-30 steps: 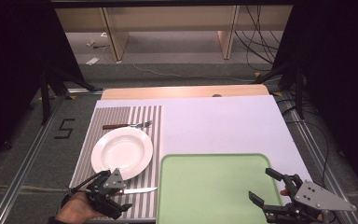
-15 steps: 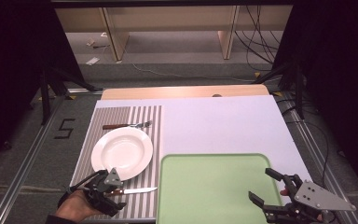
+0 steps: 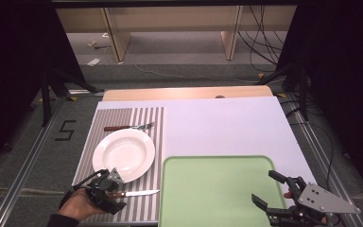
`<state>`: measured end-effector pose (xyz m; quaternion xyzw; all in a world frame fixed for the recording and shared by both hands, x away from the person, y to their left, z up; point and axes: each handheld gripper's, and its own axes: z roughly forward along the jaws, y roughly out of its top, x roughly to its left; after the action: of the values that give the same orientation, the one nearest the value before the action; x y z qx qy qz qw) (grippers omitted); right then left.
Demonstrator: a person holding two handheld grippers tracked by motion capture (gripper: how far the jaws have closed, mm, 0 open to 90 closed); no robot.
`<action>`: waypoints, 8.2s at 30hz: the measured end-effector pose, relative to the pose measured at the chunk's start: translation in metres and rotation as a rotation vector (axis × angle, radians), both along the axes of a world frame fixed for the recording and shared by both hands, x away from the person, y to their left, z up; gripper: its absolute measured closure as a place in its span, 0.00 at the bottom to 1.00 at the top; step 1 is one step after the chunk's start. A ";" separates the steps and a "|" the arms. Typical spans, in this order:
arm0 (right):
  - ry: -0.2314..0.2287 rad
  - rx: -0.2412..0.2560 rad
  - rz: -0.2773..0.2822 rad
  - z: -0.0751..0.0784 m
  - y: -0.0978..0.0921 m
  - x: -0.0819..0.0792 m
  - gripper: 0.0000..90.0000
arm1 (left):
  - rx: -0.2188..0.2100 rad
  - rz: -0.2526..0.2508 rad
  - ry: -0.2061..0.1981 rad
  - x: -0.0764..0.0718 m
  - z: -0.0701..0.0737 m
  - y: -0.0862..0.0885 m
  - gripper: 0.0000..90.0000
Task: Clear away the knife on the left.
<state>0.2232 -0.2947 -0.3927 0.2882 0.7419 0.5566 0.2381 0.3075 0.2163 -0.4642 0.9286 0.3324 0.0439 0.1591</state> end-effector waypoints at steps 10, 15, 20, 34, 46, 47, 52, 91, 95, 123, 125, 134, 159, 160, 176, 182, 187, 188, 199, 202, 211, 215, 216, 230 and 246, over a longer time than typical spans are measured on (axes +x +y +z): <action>0.000 0.000 0.003 0.000 0.000 0.000 0.18 | 0.030 -0.009 0.037 0.012 0.000 -0.011 0.52; 0.003 -0.001 0.005 0.000 0.000 0.000 0.18 | 0.037 0.008 0.063 0.017 0.002 -0.014 0.59; 0.003 -0.002 0.007 0.000 0.000 0.000 0.18 | 0.110 -0.009 0.082 0.016 0.004 -0.021 0.67; -0.001 -0.004 0.006 0.000 0.000 0.000 0.18 | 0.154 -0.034 0.135 0.019 0.005 -0.029 0.86; 0.002 -0.002 0.005 0.000 0.000 0.000 0.18 | 0.048 -0.015 0.166 0.017 0.013 -0.021 0.86; 0.003 -0.001 0.005 0.000 0.000 0.000 0.18 | 0.002 -0.010 0.168 0.017 0.019 -0.020 0.86; 0.000 -0.001 0.002 0.000 0.000 0.000 0.18 | -0.118 0.002 0.138 0.015 0.038 -0.022 0.86; -0.003 0.000 0.005 0.001 -0.001 -0.001 0.18 | -0.229 -0.196 0.173 0.038 0.057 -0.142 0.86; -0.005 0.001 0.006 0.001 -0.001 -0.001 0.18 | -0.242 -0.199 0.194 0.037 0.054 -0.148 0.86; -0.002 0.005 0.014 0.002 -0.001 -0.002 0.18 | -0.258 -0.208 0.328 0.032 0.026 -0.179 0.86; -0.004 0.004 0.015 0.002 -0.001 -0.002 0.18 | -0.260 -0.200 0.336 0.033 0.024 -0.180 0.86; -0.005 0.004 0.016 0.002 0.000 -0.002 0.18 | -0.237 -0.190 0.365 0.032 0.015 -0.185 0.86; -0.010 0.007 0.020 0.002 -0.001 -0.003 0.18 | -0.178 -0.199 0.370 0.027 0.004 -0.197 0.77; -0.010 0.007 0.020 0.002 -0.001 -0.003 0.18 | -0.178 -0.199 0.370 0.027 0.004 -0.197 0.77; -0.008 0.003 0.022 0.002 -0.001 -0.003 0.18 | -0.248 -0.372 0.053 0.001 0.031 -0.211 0.72; -0.010 0.005 0.023 0.003 -0.001 -0.003 0.18 | -0.243 -0.389 0.095 0.004 0.019 -0.216 0.86; -0.009 0.000 0.024 0.002 0.000 -0.003 0.18 | -0.235 -0.413 0.107 0.002 0.015 -0.219 0.94; -0.009 0.000 0.022 0.002 0.000 -0.003 0.18 | -0.226 -0.425 0.106 0.000 0.015 -0.220 0.95; -0.012 0.000 0.022 0.002 0.000 -0.003 0.18 | -0.190 -0.450 0.125 -0.002 0.005 -0.224 1.00; -0.010 0.000 0.023 0.002 0.000 -0.003 0.18 | -0.171 -0.460 0.116 -0.001 0.004 -0.225 1.00; -0.011 -0.005 0.026 0.002 0.001 -0.003 0.18 | -0.137 -0.430 0.104 0.004 0.003 -0.220 1.00; -0.013 -0.005 0.026 0.002 0.001 -0.003 0.18 | -0.139 -0.396 0.104 0.010 0.003 -0.213 1.00; -0.013 -0.005 0.027 0.002 0.001 -0.003 0.18 | -0.131 -0.398 0.102 0.011 0.003 -0.212 1.00; -0.012 -0.003 0.026 0.002 0.000 -0.004 0.18 | -0.109 -0.343 0.101 0.018 0.003 -0.200 1.00; -0.011 -0.002 0.027 0.003 0.000 -0.004 0.18 | -0.122 -0.299 0.148 0.029 0.004 -0.178 1.00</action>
<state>0.2196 -0.2948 -0.3901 0.2750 0.7448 0.5607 0.2350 0.3361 0.0380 -0.4606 0.9570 0.2035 -0.0691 0.1950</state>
